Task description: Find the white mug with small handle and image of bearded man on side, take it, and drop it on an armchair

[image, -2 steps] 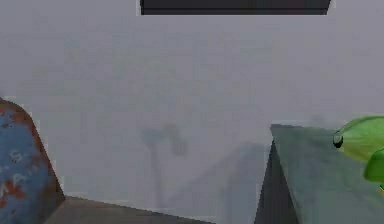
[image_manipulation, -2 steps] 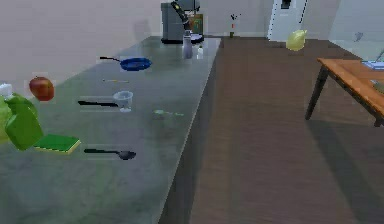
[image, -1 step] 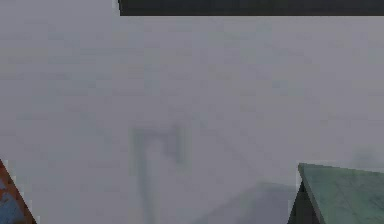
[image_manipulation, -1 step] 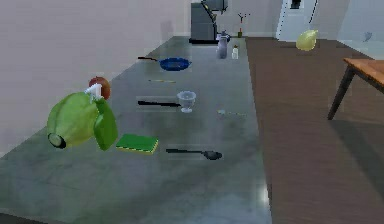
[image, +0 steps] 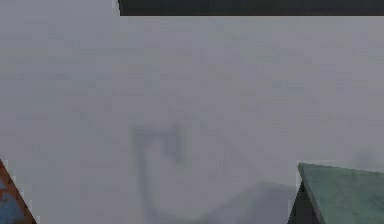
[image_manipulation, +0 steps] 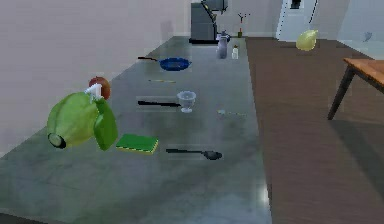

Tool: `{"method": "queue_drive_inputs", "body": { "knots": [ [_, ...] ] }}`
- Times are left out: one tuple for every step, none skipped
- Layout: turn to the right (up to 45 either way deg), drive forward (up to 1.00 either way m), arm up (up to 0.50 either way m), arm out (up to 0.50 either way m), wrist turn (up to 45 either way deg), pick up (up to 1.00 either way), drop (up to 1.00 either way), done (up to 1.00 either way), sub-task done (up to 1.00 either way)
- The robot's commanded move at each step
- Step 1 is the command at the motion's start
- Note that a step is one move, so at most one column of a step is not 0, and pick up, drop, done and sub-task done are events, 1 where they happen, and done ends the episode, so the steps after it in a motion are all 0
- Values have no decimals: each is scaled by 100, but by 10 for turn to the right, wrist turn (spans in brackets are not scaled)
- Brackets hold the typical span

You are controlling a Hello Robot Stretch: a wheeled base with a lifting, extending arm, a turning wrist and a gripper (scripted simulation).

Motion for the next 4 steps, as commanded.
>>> {"method": "queue_drive_inputs", "body": {
  "knots": [
    [0, 0, 38, 0, 0, 0, 0, 0, 0],
    [0, 0, 0, 50, 0, 0, 0, 0, 0],
    [0, 0, 0, 0, 450, 0, 0, 0, 0],
    [0, 0, 0, 0, 450, 0, 0, 0, 0]
  ]
}}
